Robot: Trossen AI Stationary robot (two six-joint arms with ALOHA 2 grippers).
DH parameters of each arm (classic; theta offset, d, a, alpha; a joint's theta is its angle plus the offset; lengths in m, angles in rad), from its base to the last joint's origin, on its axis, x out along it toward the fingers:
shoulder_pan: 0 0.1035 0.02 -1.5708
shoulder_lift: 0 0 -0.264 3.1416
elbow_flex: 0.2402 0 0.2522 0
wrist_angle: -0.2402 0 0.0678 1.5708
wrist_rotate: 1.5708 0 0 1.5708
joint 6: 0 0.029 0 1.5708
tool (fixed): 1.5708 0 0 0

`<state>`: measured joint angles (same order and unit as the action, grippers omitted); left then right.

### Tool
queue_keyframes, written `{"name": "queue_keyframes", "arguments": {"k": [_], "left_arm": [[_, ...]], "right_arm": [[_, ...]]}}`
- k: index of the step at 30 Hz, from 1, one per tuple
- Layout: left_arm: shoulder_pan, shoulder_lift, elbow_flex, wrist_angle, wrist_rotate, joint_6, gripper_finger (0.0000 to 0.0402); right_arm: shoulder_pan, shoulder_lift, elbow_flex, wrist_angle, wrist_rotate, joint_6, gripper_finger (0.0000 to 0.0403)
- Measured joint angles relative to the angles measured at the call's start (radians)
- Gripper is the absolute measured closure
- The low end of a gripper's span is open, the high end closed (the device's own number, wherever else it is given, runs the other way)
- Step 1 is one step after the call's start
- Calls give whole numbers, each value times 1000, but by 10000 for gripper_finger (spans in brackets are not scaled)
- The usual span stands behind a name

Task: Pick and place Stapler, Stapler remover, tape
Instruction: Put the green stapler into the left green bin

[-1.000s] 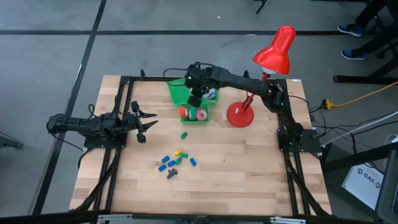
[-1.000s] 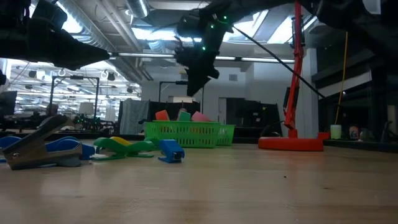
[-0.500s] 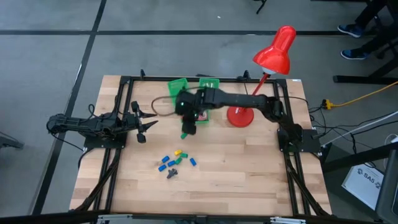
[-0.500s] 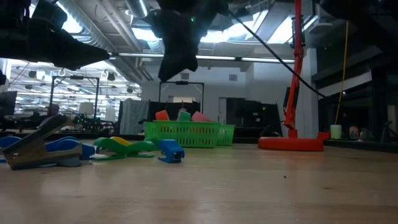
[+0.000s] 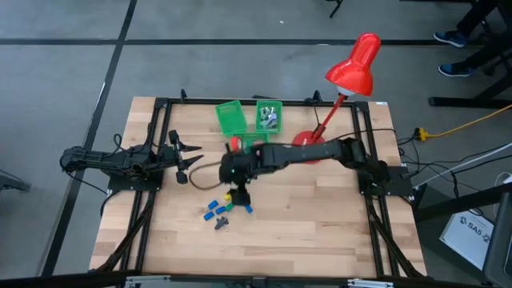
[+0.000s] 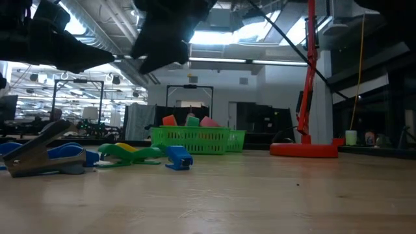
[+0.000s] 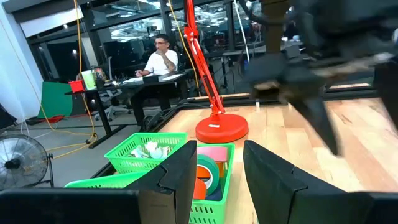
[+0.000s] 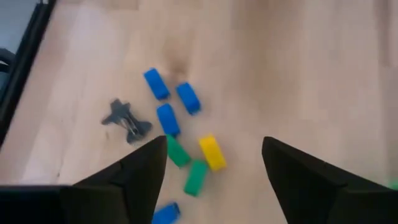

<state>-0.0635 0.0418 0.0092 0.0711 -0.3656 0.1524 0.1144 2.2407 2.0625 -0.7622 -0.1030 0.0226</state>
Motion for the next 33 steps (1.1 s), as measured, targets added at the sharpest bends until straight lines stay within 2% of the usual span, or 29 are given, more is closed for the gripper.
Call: {"name": "queue_keyframes", "arguments": {"k": [6,9,23,29,33], "left_arm": [[0,0,0,0,0,0,274],[0,0,0,0,0,0,274],[0,0,0,0,0,0,274],[0,0,0,0,0,0,274],[0,0,0,0,0,0,274]], "right_arm": [[51,1,-122,171,112,28,130],[54,2,-174,192,160,72,130],[49,3,-376,305,155,178,130],[68,-2,-478,447,160,59,130],[74,2,-496,483,163,32,130]]}}
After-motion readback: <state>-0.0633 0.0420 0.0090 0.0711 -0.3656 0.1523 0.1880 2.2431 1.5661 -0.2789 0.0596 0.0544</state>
